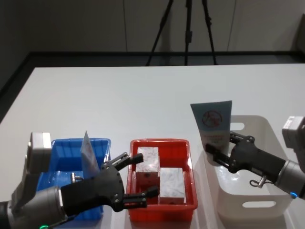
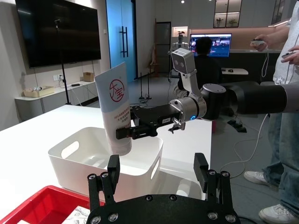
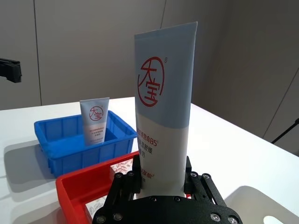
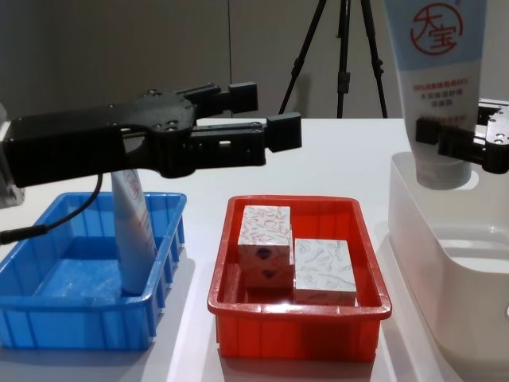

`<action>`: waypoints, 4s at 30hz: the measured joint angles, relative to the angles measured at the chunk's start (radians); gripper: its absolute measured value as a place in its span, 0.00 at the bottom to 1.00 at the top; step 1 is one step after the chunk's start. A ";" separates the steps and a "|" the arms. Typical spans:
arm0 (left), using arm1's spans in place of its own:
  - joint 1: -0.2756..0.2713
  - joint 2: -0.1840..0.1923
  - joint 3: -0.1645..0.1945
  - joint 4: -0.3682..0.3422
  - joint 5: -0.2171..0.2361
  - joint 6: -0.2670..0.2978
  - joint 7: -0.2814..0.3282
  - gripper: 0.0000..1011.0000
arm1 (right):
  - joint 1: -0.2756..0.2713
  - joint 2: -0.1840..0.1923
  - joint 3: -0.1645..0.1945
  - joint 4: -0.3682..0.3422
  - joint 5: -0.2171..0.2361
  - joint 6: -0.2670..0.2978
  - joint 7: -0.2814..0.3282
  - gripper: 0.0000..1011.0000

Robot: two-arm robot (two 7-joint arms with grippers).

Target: Bimanual collaborative sorting of washing and personal care products

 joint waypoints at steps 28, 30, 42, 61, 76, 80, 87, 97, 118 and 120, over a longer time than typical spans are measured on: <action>0.000 0.000 0.000 0.000 0.000 0.000 0.000 0.99 | 0.027 -0.078 0.083 0.099 -0.103 0.041 -0.156 0.48; 0.000 0.000 0.000 0.000 0.000 0.000 0.000 0.99 | 0.031 -0.082 0.086 0.106 -0.109 0.045 -0.163 0.48; 0.000 0.000 0.000 0.000 0.000 0.000 0.000 0.99 | 0.056 -0.127 0.106 0.165 -0.146 0.088 -0.211 0.48; 0.000 0.000 0.000 0.000 0.000 0.000 0.000 0.99 | 0.107 -0.195 0.121 0.271 -0.195 0.131 -0.234 0.48; 0.000 0.000 0.000 0.000 0.000 0.000 0.000 0.99 | 0.132 -0.228 0.141 0.317 -0.244 0.182 -0.273 0.48; 0.000 0.000 0.000 0.000 0.000 0.000 0.000 0.99 | 0.137 -0.236 0.150 0.324 -0.253 0.198 -0.288 0.48; 0.000 0.000 0.000 0.000 0.000 0.000 0.000 0.99 | 0.141 -0.248 0.163 0.333 -0.268 0.221 -0.306 0.48; 0.000 0.000 0.000 0.000 0.000 0.000 0.000 0.99 | 0.149 -0.266 0.181 0.333 -0.289 0.265 -0.332 0.48; 0.000 0.000 0.000 0.000 0.000 0.000 0.000 0.99 | 0.156 -0.300 0.214 0.327 -0.332 0.357 -0.388 0.48; 0.000 0.000 0.000 0.000 0.000 0.000 0.000 0.99 | 0.157 -0.304 0.218 0.328 -0.333 0.363 -0.391 0.48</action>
